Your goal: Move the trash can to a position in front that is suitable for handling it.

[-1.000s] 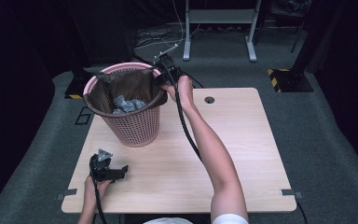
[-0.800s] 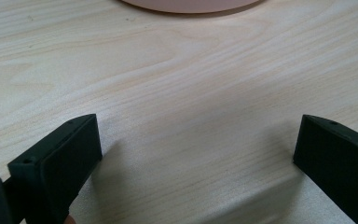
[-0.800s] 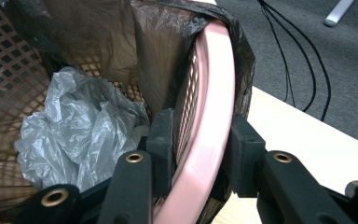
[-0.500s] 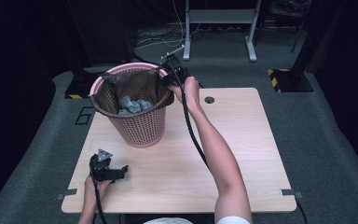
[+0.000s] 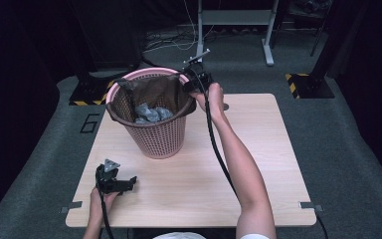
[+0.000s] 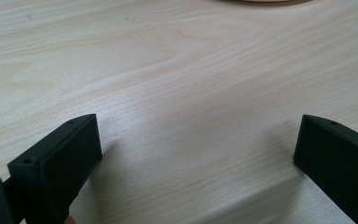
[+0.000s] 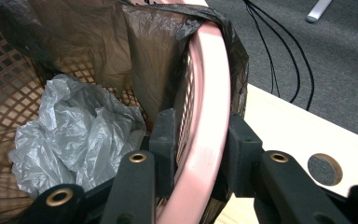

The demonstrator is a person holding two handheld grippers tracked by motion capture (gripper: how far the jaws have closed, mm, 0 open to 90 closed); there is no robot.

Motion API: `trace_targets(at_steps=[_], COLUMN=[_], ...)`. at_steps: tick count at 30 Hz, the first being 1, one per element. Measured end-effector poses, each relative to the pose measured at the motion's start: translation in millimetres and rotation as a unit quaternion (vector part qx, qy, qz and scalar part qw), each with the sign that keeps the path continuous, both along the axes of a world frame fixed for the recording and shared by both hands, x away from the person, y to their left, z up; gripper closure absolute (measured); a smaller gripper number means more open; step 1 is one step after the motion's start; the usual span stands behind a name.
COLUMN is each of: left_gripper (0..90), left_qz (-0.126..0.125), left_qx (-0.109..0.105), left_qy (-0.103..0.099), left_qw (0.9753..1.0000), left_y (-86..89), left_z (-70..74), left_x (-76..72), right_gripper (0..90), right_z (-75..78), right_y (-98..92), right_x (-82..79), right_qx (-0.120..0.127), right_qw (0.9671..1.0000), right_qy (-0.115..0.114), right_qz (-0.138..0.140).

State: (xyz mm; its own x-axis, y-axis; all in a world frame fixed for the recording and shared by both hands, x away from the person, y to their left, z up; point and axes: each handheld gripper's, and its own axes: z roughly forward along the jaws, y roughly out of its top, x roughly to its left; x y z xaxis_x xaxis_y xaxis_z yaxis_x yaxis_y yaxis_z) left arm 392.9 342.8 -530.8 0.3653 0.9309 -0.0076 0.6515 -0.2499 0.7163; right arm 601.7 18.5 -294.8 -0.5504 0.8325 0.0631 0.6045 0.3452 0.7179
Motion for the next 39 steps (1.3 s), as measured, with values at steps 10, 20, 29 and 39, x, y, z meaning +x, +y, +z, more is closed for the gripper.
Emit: trace_targets(at_steps=[10, 20, 29, 39], left_gripper=[0.4, 0.4, 0.4, 0.4], left_qz=[-0.001, 0.0, -0.001, 0.0], left_qx=[-0.001, -0.001, 0.0, 0.0], left_qy=[0.001, 0.001, 0.001, 0.002], left_qw=[1.0, 1.0, 1.0, 1.0], left_y=[0.2, 0.2, 0.3, 0.3], left_z=[0.0, -0.1, 0.0, 0.0], left_x=[0.2, 0.3, 0.3, 0.3], right_gripper=[68.1, 68.2, 68.3, 68.5], right_z=[-0.4, -0.5, -0.7, -0.5], right_y=[-20.5, -41.4, -56.6, -73.5], right_x=[-4.0, -7.4, -9.4, -11.3], right_qx=[0.004, 0.006, 0.009, 0.011], right_qw=[0.9999, 0.9998, 0.9996, 0.9993], right_qy=[-0.001, -0.003, -0.003, -0.001], right_qz=[-0.009, -0.018, -0.025, -0.036])
